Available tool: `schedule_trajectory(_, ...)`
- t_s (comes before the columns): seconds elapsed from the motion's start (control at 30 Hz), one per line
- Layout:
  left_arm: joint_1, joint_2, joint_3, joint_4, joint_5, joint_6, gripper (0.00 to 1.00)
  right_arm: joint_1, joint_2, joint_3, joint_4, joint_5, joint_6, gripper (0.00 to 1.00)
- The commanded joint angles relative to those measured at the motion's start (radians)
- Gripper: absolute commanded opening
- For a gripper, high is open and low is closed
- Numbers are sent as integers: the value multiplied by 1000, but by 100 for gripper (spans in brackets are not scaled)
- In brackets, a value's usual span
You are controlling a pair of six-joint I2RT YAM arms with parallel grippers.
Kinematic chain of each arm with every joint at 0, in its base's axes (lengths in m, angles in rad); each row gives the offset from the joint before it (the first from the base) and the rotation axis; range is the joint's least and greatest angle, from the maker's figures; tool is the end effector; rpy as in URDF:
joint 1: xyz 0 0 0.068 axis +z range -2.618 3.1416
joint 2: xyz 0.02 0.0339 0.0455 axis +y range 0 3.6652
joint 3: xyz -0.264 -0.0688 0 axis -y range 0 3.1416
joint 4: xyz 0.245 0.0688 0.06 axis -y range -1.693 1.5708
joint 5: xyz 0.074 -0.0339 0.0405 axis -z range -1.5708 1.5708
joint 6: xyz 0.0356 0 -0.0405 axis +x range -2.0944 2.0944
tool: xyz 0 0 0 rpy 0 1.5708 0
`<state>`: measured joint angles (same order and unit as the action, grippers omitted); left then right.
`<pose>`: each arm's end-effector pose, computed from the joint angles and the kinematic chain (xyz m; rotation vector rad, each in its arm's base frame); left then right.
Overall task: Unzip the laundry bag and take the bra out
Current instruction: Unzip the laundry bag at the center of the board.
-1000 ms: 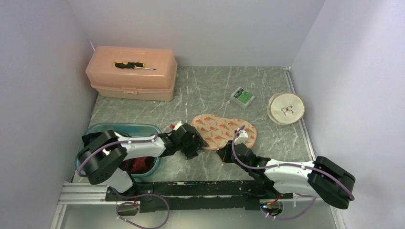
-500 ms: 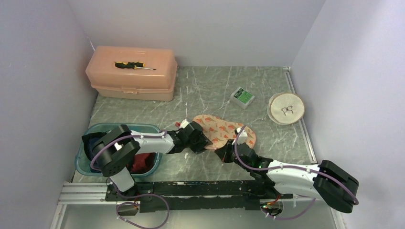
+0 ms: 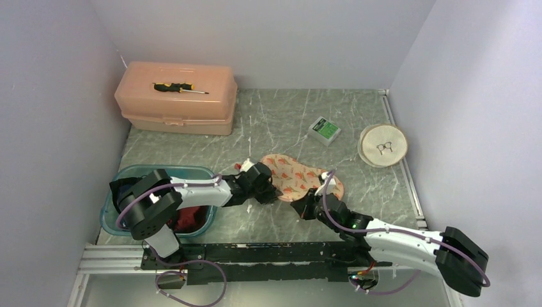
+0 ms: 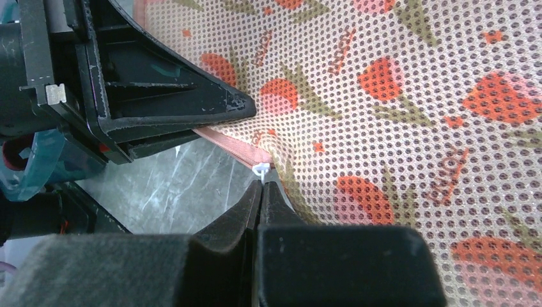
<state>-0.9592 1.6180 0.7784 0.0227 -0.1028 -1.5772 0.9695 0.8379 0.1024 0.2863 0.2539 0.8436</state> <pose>0.1842 -0.2563 0.1551 -0.8606 2.5176 -0.9644 0.0996 0.1294 0.1427 0.0362 2.1220 0.8797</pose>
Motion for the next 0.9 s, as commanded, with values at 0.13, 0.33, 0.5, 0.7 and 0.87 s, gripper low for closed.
schedule_trajectory(0.13, 34, -34, 3, -149, -123, 13, 3, 1, -105, 12, -225, 75, 25, 0)
schedule_trajectory(0.33, 78, -61, -21, -162, -133, 15, 3, 0, -133, 42, -326, 84, 41, 0)
schedule_trajectory(0.5, 118, -82, -24, -186, -153, 37, 3, 1, -148, 67, -374, 96, 42, 0)
schedule_trajectory(0.7, 166, -82, 1, -214, -154, 102, 3, 1, -175, 79, -421, 131, 55, 0)
schedule_trajectory(0.87, 210, -27, 25, -178, -70, 213, 3, 0, -197, 73, -455, 184, 91, 0)
